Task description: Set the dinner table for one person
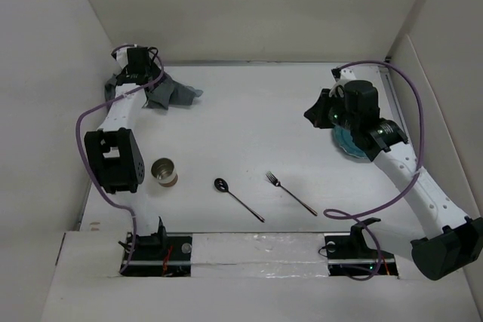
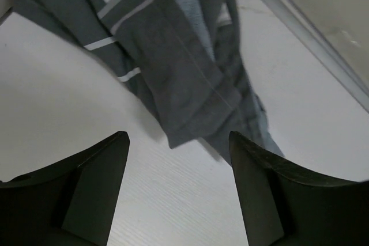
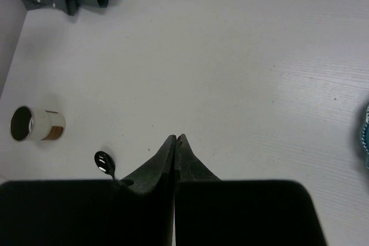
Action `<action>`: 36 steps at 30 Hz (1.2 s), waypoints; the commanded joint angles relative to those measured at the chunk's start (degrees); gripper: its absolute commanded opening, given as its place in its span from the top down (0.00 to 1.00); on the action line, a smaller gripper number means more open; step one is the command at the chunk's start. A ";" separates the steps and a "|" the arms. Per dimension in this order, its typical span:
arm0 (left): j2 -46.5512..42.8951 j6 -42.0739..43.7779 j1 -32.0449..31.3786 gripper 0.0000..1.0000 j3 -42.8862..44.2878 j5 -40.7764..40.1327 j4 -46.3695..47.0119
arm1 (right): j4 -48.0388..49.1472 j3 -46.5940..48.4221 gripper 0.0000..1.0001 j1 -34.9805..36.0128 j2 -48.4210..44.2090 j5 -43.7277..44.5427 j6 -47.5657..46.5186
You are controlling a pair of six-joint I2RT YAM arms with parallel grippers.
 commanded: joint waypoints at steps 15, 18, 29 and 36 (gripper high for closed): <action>19.79 3.52 -1.54 0.30 12.15 1.06 -0.97 | 3.50 4.01 0.70 4.93 8.00 -0.30 -0.59; 21.64 4.57 -1.54 0.40 12.68 3.52 -0.62 | 3.67 5.24 0.70 6.43 9.84 0.05 -0.59; 22.26 12.30 -13.21 1.00 20.30 6.07 -2.73 | 4.11 5.85 0.70 9.07 11.26 1.90 -0.67; 14.56 13.37 -20.44 1.00 24.38 11.08 -2.56 | 4.72 4.45 0.70 6.52 9.85 3.31 -0.67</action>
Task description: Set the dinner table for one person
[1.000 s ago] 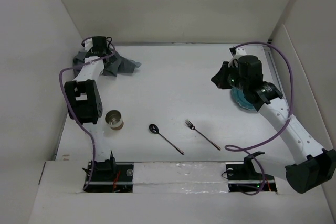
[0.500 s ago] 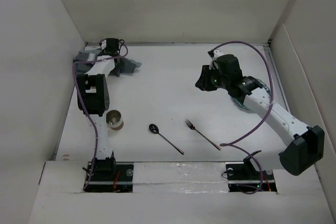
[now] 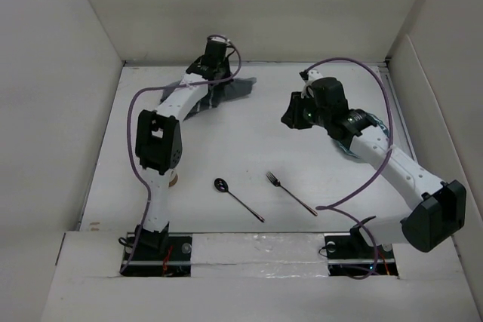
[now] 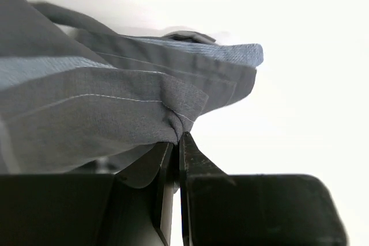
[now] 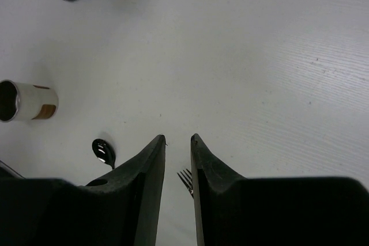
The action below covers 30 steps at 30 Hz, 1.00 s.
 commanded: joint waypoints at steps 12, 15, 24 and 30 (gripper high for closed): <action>-33.78 -13.28 11.20 1.00 -31.78 16.09 16.15 | 10.67 -0.24 0.27 -6.27 9.54 0.48 5.52; -34.22 -13.29 11.20 1.00 -32.31 15.74 15.19 | 11.80 2.13 0.24 -7.50 15.87 -1.96 8.58; -37.21 -13.73 11.20 1.00 -30.55 17.76 14.66 | 19.37 8.64 0.22 -6.98 34.26 -5.76 15.28; -37.21 -11.36 11.20 1.00 -28.80 16.71 12.03 | 20.60 17.41 0.22 -8.11 44.09 -7.51 19.31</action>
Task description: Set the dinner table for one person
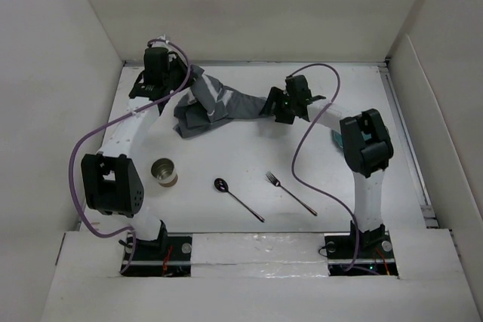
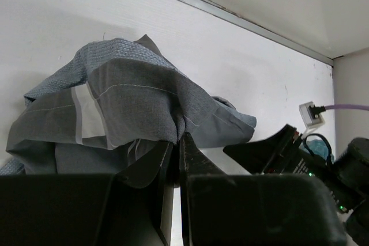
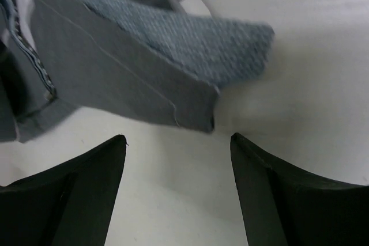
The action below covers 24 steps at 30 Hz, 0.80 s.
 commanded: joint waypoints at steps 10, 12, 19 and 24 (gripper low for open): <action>-4.40 3.54 7.60 1.00 6.27 -2.13 -1.18 | 8.09 15.26 1.00 -4.44 9.31 -0.63 10.76; -4.32 3.63 9.01 1.00 7.24 -1.95 -1.71 | 10.90 15.43 1.00 -6.54 7.90 0.42 11.29; -4.93 0.29 10.16 1.00 0.59 1.82 0.21 | -6.29 31.23 0.45 -15.43 10.34 3.16 3.84; -5.20 -1.82 10.16 1.00 -4.61 2.71 1.80 | -13.10 30.85 0.22 -16.14 5.73 6.57 -3.37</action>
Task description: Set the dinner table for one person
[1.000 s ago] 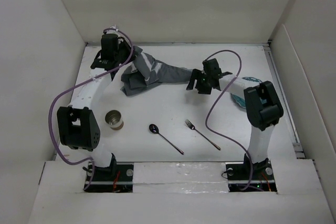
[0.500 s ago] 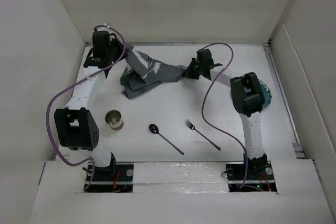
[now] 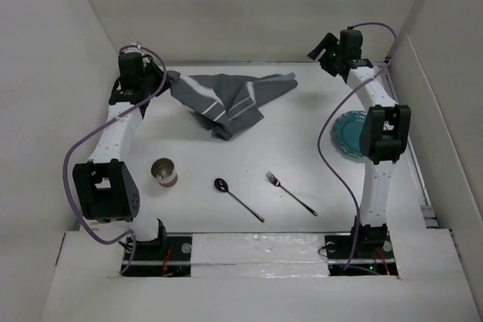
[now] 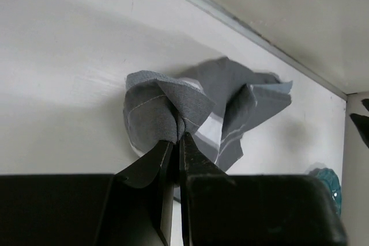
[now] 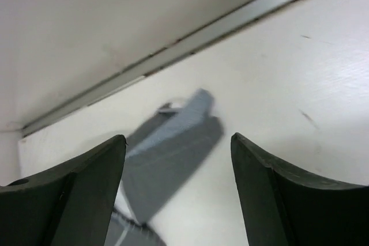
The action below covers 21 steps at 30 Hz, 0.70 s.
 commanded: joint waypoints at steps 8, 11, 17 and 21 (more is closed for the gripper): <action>-1.85 -1.69 0.22 1.00 -6.96 1.38 5.42 | 4.04 -28.37 1.00 11.46 -19.28 -2.40 -6.13; -1.94 -1.69 0.22 1.00 -8.10 0.94 5.68 | 4.73 -30.66 0.74 16.04 -17.27 -4.07 -5.09; -2.91 -1.34 0.22 1.00 -9.69 0.67 6.12 | 2.10 -26.27 0.37 20.44 -9.10 -2.67 -2.89; -3.61 -1.25 0.22 1.00 -10.48 0.93 6.47 | -7.00 -16.64 0.41 22.55 -3.31 6.80 -4.11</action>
